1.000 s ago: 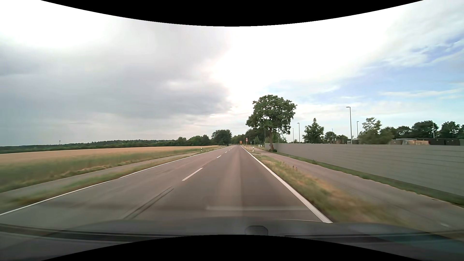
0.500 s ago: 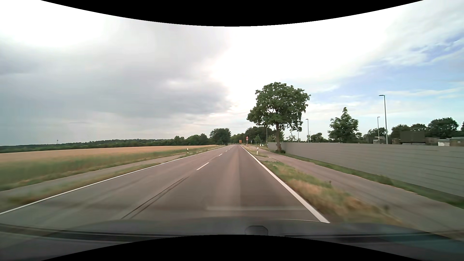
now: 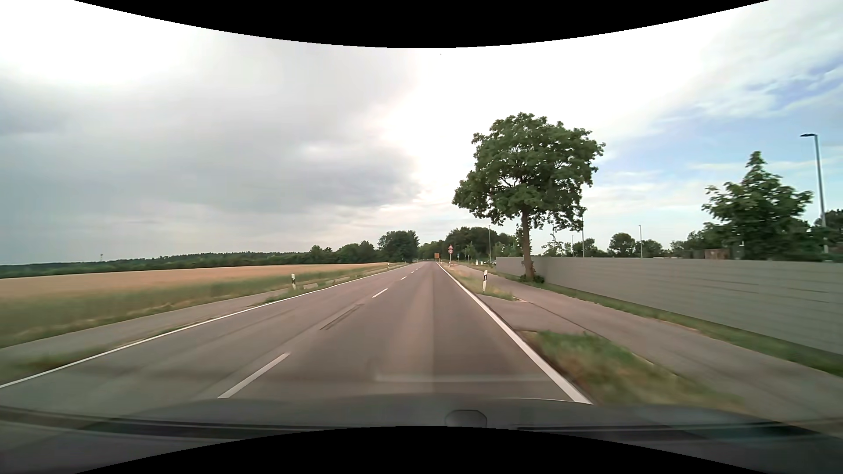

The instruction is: Follow the waypoints while adhering to traffic rules and regulations

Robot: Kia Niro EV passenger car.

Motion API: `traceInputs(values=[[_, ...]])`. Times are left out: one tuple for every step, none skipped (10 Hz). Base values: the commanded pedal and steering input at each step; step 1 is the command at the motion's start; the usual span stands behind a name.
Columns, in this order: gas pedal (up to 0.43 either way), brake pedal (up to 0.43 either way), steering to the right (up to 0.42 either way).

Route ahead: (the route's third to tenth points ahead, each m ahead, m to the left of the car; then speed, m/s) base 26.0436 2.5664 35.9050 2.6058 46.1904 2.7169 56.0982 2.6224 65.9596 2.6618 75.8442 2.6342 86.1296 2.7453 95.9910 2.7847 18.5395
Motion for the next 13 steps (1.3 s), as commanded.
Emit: traceInputs(values=[[0.067, 0.0, -0.005], [0.067, 0.0, -0.005], [0.067, 0.0, -0.006], [0.067, 0.0, -0.007], [0.067, 0.0, -0.007], [0.067, 0.0, -0.007], [0.067, 0.0, -0.006], [0.067, 0.0, -0.005], [0.067, 0.0, -0.005], [0.067, 0.0, -0.005], [0.067, 0.0, -0.004], [0.067, 0.0, -0.002], [0.067, 0.0, -0.001]])
